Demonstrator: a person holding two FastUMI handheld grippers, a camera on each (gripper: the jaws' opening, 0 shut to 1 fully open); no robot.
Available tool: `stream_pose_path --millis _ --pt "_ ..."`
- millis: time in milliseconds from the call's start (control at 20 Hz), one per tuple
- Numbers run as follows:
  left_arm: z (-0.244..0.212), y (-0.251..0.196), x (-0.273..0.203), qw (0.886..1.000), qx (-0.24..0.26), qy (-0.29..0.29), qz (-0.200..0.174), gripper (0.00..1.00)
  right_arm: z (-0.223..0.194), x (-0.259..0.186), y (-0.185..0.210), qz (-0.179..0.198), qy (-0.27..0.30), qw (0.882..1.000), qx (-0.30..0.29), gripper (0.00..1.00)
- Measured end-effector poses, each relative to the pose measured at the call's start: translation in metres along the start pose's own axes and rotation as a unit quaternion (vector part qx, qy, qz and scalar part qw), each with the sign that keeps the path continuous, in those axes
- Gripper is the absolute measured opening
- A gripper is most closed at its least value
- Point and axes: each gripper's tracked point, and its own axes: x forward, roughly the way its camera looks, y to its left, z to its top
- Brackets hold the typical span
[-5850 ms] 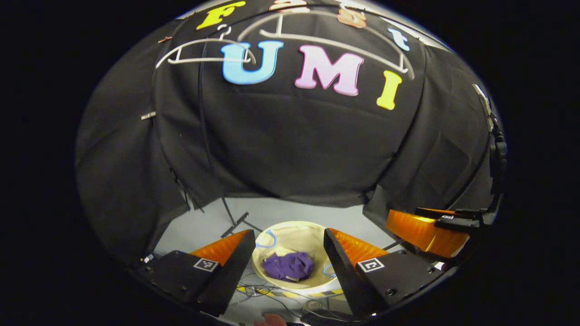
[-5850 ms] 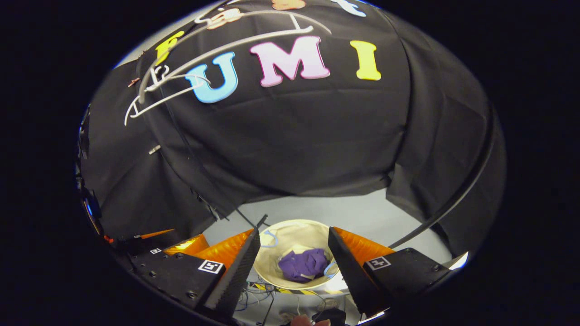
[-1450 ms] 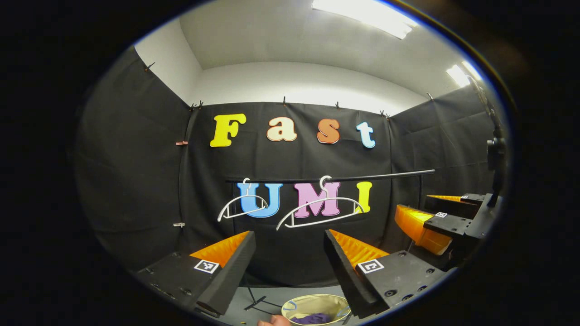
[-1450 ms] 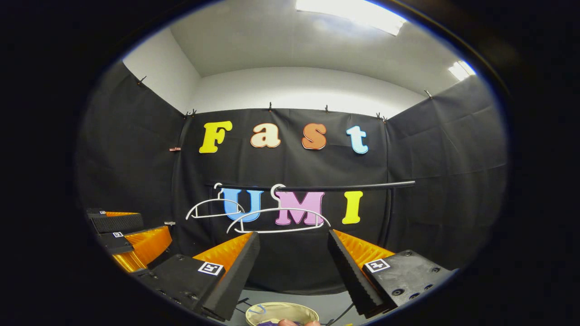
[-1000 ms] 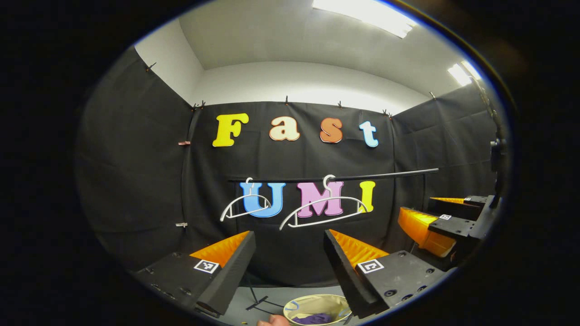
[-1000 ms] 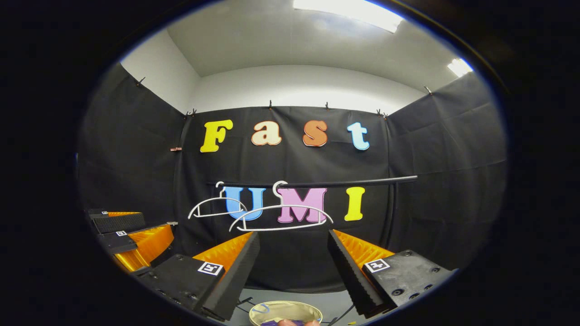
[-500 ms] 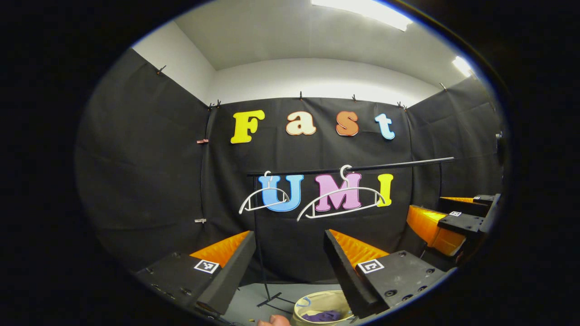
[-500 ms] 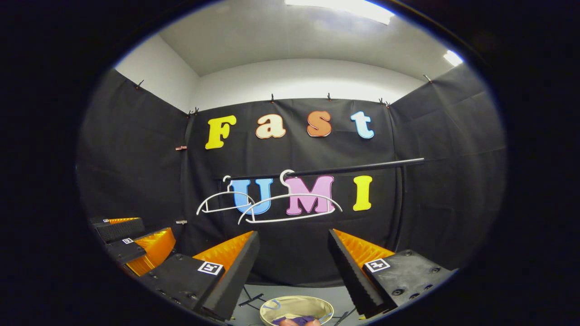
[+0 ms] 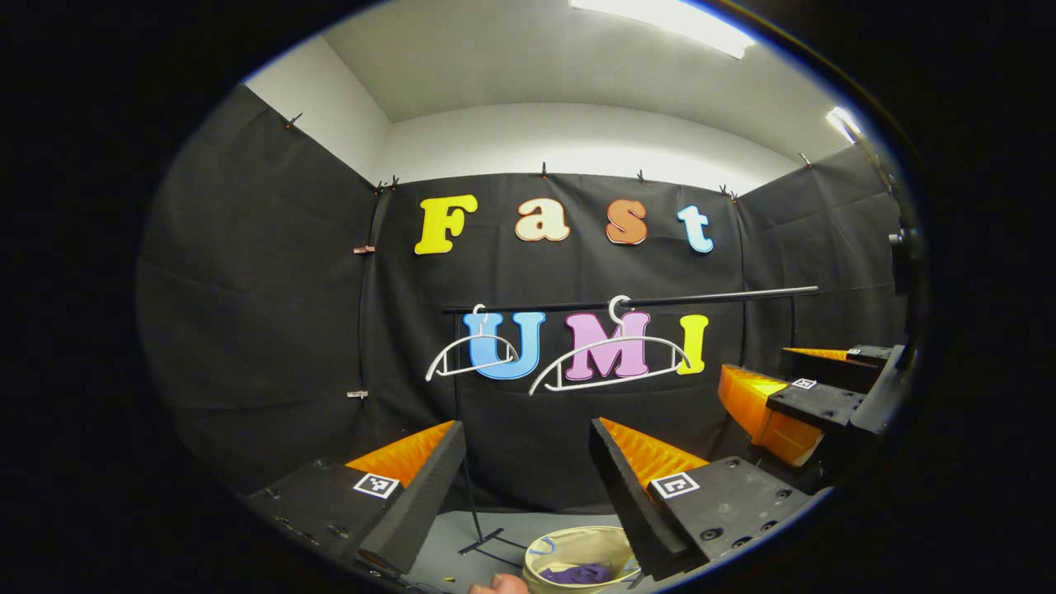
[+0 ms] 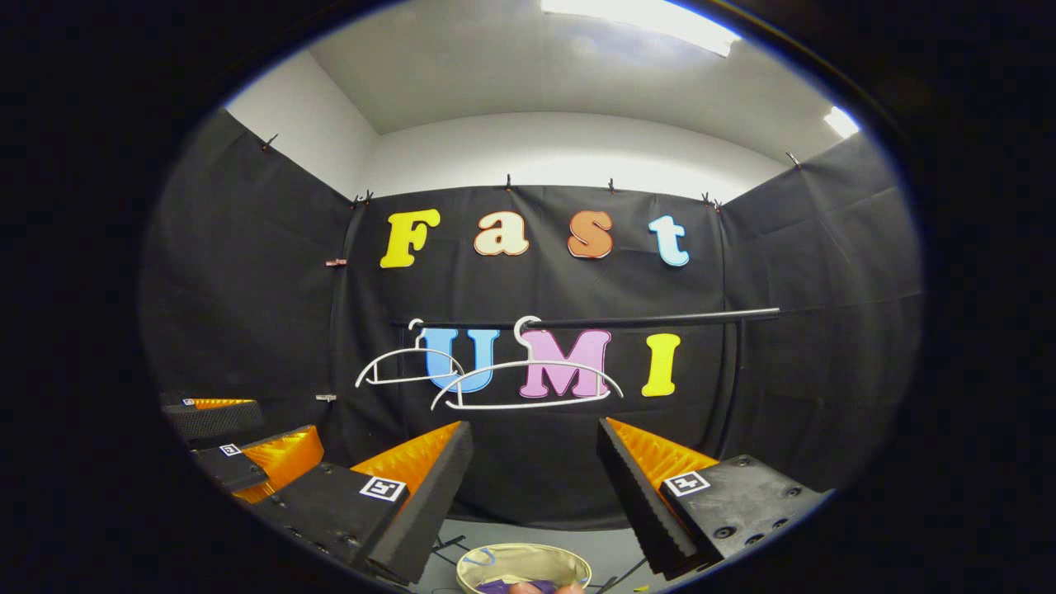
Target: Grasp the clothes on the hanger with both hands and then place them into the laundry hamper below.
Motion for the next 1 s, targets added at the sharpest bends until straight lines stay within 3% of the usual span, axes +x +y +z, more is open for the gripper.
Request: stream_pose_path --millis 1000 --pt "-0.0046 0.0040 -0.0021 1.000 -0.011 0.007 -0.003 0.95 -0.0040 -0.0020 0.0039 0.000 0.004 1.000 -0.002 0.98"
